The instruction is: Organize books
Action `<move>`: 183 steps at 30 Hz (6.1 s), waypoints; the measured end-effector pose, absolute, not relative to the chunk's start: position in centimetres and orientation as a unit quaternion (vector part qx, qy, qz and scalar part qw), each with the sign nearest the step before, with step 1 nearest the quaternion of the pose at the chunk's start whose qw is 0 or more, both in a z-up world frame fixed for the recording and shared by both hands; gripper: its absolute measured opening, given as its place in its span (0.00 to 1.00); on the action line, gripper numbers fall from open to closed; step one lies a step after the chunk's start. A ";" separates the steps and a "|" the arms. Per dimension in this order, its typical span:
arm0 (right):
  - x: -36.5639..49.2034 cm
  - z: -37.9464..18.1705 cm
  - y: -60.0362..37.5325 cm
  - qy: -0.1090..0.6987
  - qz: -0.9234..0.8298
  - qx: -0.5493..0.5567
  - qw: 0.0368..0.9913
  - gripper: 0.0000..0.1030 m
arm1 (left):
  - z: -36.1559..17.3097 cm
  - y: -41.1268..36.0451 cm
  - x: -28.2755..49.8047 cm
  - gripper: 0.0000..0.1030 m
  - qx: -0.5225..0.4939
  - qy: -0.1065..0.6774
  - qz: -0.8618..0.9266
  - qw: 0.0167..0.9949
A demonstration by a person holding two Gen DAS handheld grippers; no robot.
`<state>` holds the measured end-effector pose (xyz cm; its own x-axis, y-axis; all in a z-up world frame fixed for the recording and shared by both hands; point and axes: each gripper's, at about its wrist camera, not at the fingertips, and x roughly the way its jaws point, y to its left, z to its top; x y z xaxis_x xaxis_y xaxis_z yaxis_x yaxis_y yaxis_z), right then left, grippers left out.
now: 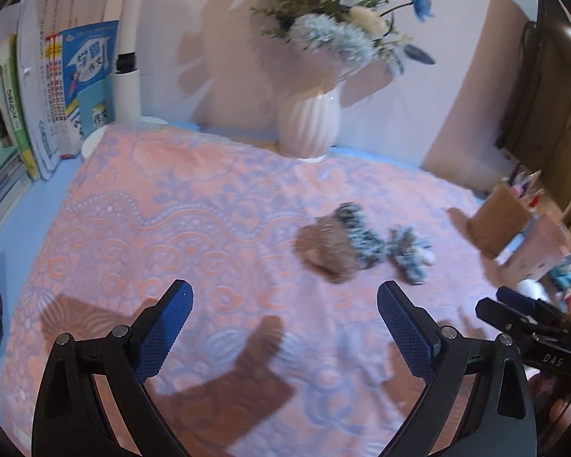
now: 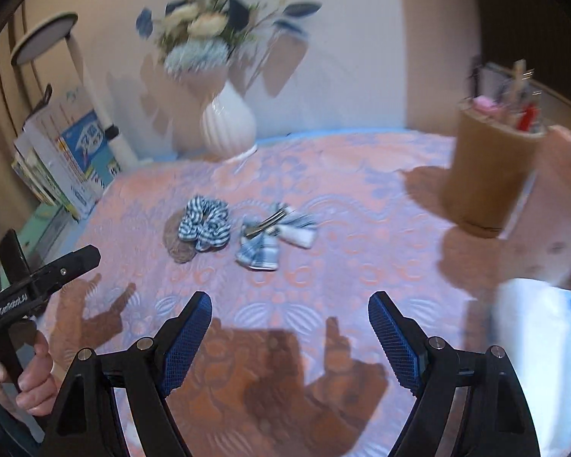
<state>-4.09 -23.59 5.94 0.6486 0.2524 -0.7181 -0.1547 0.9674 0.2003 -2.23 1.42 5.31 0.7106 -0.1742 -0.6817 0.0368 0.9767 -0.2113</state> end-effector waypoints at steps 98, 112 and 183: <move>-13.8 14.7 -40.2 0.305 -0.110 0.106 0.940 0.29 | 14.9 -23.3 -2.6 0.38 -0.004 0.274 -0.415 0.867; -18.2 15.3 -59.0 0.257 -0.221 0.218 0.915 0.29 | 16.0 -41.6 -6.0 0.38 0.035 0.278 -0.482 0.830; -3.8 8.1 -22.5 0.356 0.071 0.047 0.930 0.76 | 5.8 -5.0 -2.0 0.92 0.006 0.341 -0.044 0.939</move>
